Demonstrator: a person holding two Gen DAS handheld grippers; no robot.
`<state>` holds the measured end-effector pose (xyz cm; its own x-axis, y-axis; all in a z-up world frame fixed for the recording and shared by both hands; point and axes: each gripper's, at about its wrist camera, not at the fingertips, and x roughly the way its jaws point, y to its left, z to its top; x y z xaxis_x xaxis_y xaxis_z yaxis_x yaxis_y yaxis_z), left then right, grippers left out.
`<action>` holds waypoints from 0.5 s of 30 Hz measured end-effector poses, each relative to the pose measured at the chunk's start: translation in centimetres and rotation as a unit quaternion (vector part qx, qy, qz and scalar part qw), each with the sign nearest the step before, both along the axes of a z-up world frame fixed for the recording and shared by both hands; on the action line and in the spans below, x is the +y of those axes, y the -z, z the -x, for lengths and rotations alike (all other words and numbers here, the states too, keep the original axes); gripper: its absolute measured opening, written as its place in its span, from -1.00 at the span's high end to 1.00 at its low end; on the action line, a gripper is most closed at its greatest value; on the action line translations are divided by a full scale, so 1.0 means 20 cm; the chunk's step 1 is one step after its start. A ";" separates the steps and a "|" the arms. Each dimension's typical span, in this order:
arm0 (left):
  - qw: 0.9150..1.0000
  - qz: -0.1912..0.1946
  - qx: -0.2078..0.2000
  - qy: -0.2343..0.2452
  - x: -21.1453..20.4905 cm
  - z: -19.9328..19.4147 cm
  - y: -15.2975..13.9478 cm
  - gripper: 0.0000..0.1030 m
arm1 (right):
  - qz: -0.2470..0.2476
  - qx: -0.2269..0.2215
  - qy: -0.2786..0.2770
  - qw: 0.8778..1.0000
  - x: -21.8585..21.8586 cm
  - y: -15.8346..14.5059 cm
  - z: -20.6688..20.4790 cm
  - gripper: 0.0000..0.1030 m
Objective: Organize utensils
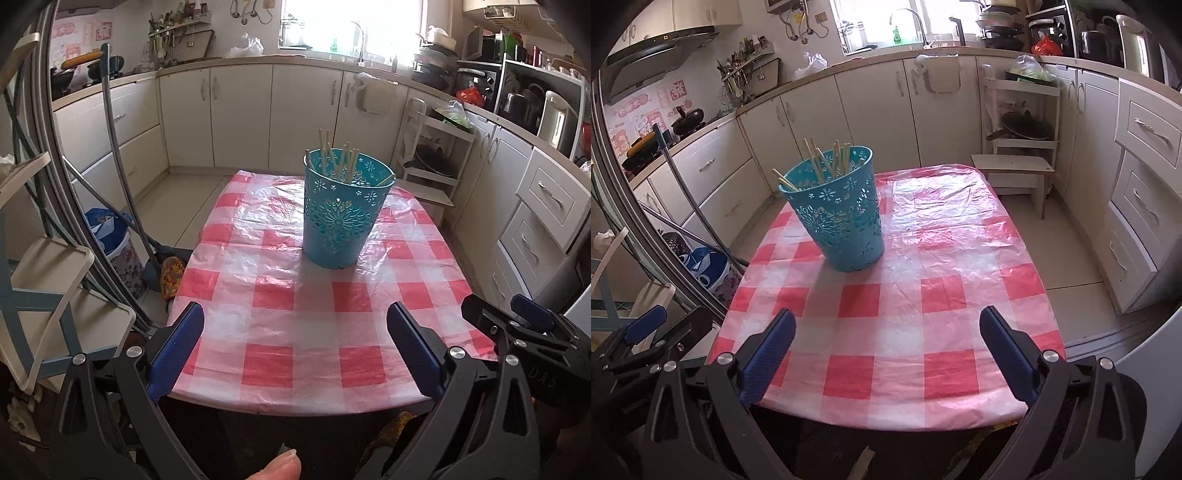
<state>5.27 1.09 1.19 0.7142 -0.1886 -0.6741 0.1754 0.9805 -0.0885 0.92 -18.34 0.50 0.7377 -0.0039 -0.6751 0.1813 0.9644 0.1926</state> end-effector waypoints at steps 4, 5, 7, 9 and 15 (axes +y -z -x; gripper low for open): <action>1.000 -0.008 0.010 -0.001 0.04 0.09 -0.06 -0.85 | -0.003 -0.006 0.001 1.000 0.02 -0.09 0.12 -0.86; 1.000 -0.011 0.006 -0.004 0.05 0.12 -0.07 -0.85 | -0.001 -0.005 0.001 1.000 0.02 -0.11 0.14 -0.85; 1.000 -0.024 -0.004 -0.006 0.06 0.17 -0.10 -0.85 | 0.001 -0.004 0.000 1.000 0.04 -0.14 0.20 -0.85; 0.999 -0.040 -0.016 -0.011 0.07 0.23 -0.12 -0.85 | 0.004 -0.005 0.002 1.000 0.05 -0.16 0.26 -0.85; 0.998 -0.049 -0.029 -0.021 0.12 0.34 -0.19 -0.85 | 0.009 -0.015 0.010 1.000 0.10 -0.20 0.41 -0.85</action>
